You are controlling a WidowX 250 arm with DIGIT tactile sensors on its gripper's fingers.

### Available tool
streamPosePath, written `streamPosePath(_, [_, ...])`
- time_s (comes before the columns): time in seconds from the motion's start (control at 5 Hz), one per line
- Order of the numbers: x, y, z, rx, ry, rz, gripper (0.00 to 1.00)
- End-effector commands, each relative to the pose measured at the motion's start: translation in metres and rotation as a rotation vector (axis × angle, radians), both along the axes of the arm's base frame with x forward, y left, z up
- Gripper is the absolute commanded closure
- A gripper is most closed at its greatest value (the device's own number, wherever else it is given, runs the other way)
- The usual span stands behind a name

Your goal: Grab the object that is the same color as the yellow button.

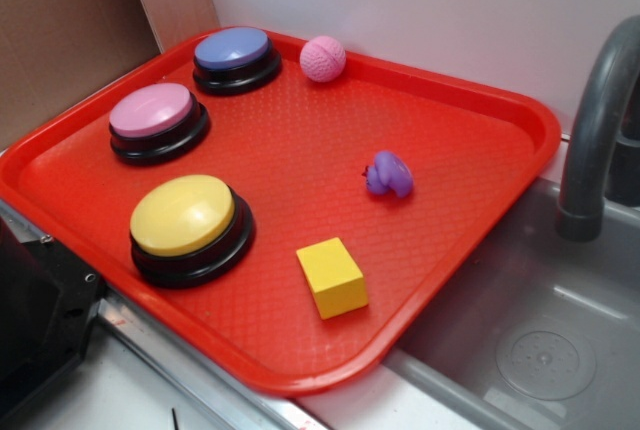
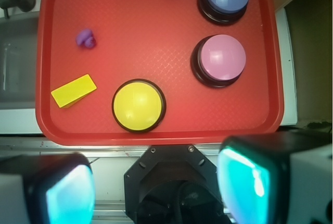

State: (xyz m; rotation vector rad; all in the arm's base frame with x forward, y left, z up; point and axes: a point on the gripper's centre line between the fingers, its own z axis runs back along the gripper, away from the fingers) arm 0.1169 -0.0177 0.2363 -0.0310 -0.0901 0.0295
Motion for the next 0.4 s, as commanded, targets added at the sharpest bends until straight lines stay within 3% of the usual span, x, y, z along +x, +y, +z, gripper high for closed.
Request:
streamPosePath(0.0, [0.000, 0.000, 0.000, 0.000, 0.000, 0.000, 0.00])
streamPosePath(0.2, [0.035, -0.046, -0.018, 0.014, -0.006, 0.052, 0.00])
